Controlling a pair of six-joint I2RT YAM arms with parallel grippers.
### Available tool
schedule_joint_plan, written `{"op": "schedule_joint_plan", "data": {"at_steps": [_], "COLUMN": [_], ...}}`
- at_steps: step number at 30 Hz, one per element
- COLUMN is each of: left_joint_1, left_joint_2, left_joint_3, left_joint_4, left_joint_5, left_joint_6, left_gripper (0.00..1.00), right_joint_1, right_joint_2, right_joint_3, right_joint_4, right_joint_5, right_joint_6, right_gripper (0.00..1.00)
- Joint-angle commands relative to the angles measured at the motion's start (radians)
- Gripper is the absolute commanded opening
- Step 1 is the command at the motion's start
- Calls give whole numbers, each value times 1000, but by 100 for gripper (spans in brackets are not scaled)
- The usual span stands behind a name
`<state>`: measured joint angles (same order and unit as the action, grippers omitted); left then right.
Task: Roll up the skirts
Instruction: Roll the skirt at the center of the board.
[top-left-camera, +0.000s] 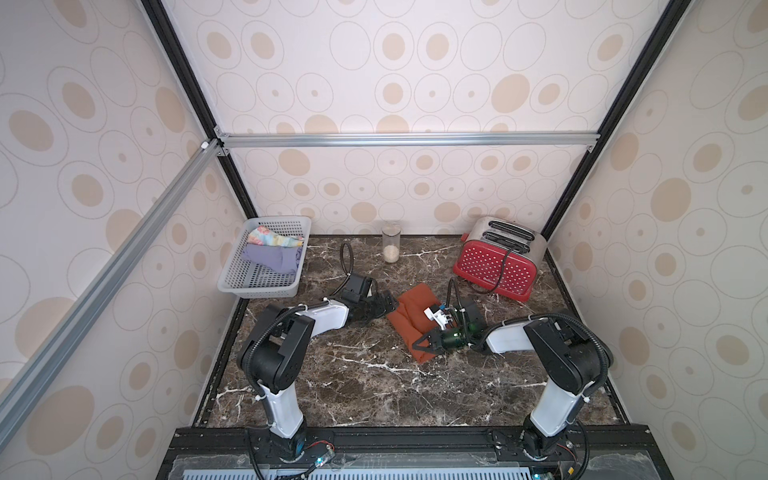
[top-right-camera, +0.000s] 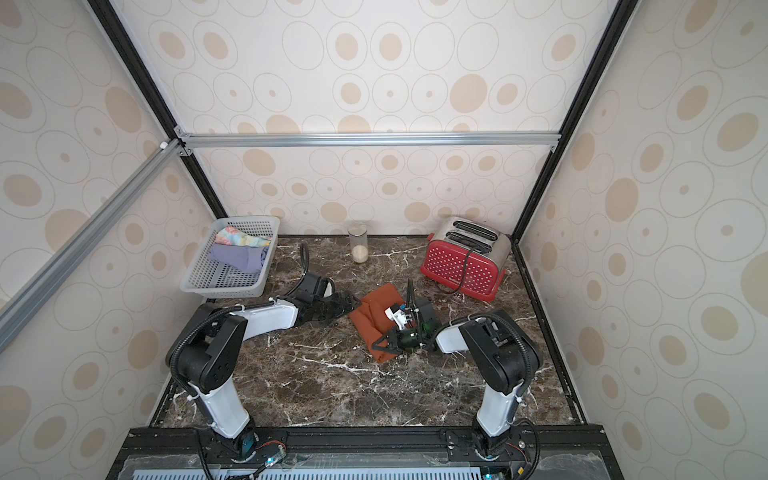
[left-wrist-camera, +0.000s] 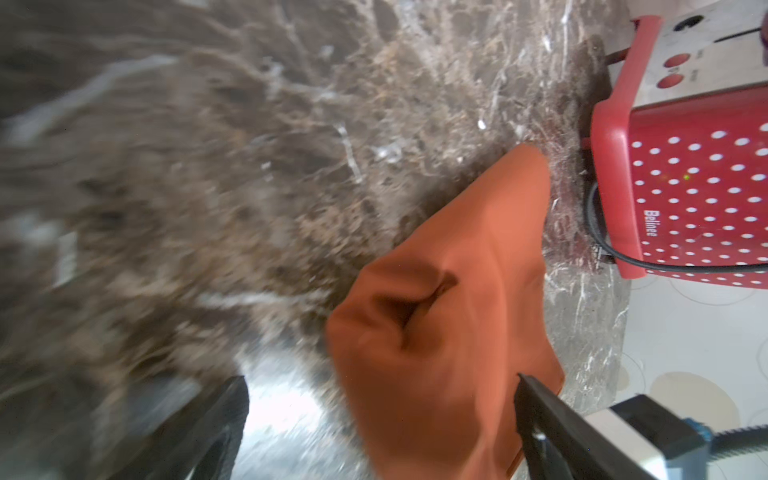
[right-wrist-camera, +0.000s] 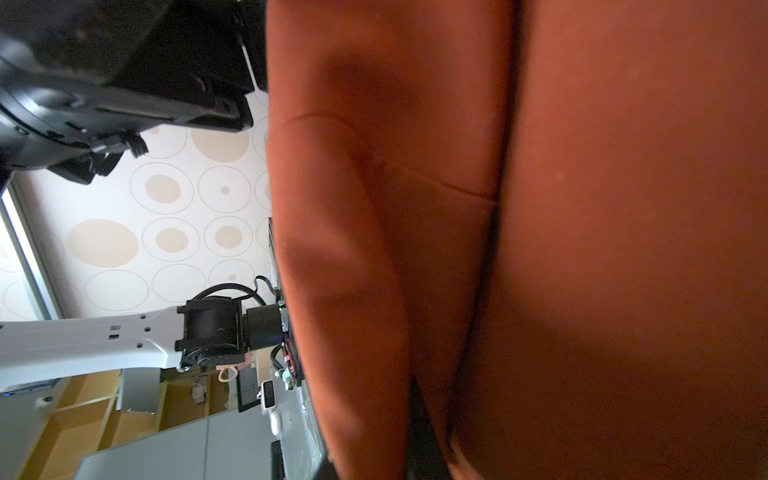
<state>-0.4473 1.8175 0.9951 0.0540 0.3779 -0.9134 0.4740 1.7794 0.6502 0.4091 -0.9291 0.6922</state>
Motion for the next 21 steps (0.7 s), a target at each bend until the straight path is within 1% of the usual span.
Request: {"op": "schedule_joint_plan", "data": {"at_steps": [1, 3, 4, 7, 9, 10, 14, 15, 16, 18, 21], "left_joint_1": [-22, -41, -50, -67, -68, -67, -64, -64, -61, -57, -44], "left_joint_2": [49, 88, 115, 177, 203, 215, 234, 228, 217, 178, 92], "left_joint_3": [85, 161, 213, 306, 330, 336, 367, 365, 362, 344, 266], "left_joint_4": [43, -36, -110, -257, -317, -351, -451, -462, -485, -538, -599], "left_joint_5": [31, 35, 23, -48, -108, -139, -199, -202, -212, -245, -270], "left_joint_6": [9, 59, 87, 111, 111, 109, 138, 142, 143, 140, 127], "left_gripper": [99, 99, 99, 94, 84, 76, 29, 21, 15, 14, 13], "right_joint_1": [-11, -11, -11, -12, -14, -14, -14, -14, -14, -14, -11], "right_joint_2": [13, 5, 0, -21, -27, -31, -46, -50, -57, -75, -109], "right_joint_3": [-8, -9, -12, -16, -16, -17, -36, -39, -47, -64, -98], "right_joint_4": [8, -24, -32, -58, -68, -66, -43, -44, -34, -5, 72], "right_joint_5": [-62, -59, -57, -51, -51, -49, -43, -42, -40, -30, -17], "right_joint_6": [14, -11, -18, -43, -51, -53, -37, -36, -25, 2, 74], "right_gripper": [0, 0, 0, 0, 0, 0, 0, 0, 0, 0, 0]}}
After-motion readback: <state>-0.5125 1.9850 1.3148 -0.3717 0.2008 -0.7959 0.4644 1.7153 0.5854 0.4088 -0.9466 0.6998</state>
